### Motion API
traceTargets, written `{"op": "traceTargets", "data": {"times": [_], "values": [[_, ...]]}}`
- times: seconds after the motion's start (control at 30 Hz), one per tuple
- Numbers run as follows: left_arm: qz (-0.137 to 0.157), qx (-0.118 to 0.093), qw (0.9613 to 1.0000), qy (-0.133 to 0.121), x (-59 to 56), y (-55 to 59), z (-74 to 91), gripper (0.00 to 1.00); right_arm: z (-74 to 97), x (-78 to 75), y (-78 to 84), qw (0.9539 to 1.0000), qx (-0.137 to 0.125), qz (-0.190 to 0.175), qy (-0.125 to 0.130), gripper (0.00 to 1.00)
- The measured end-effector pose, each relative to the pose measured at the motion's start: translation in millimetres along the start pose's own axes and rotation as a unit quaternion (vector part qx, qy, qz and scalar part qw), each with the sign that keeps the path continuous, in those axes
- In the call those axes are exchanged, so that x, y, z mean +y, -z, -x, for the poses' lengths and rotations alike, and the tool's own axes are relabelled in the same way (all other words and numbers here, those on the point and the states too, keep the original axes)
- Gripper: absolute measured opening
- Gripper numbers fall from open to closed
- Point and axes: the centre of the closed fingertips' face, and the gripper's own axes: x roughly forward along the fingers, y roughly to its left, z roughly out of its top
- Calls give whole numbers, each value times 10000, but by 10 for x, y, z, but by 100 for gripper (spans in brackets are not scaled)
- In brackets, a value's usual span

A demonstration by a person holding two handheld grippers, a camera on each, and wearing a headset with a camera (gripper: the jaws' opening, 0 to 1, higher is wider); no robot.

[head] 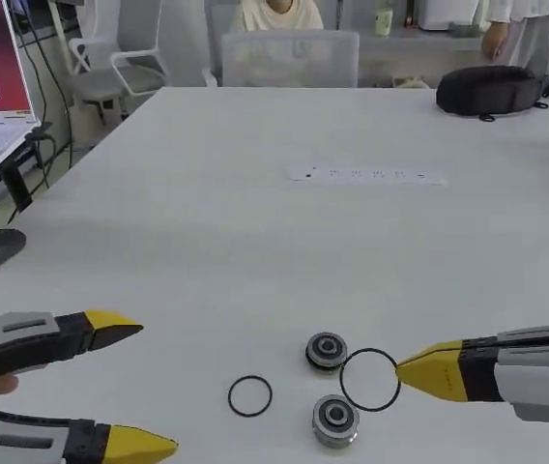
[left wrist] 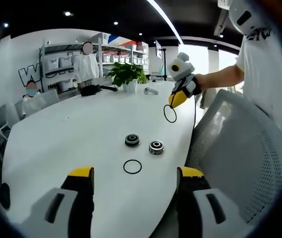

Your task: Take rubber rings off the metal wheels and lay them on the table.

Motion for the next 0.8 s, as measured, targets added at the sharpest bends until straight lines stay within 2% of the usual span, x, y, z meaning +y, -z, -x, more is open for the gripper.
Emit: {"op": "traceTargets", "data": {"times": [0.3, 0.53, 0.8], "values": [[171, -53, 9998, -89, -24, 61, 25, 67, -146, 57, -94, 9999, -32, 63, -124, 0], [242, -97, 9996, -111, -34, 73, 34, 70, -350, 76, -188, 9996, -65, 138, -228, 0], [280, -194, 9993, -156, -25, 41, 40, 70, -616, 54, -183, 9992, 107, 241, -307, 0]]}}
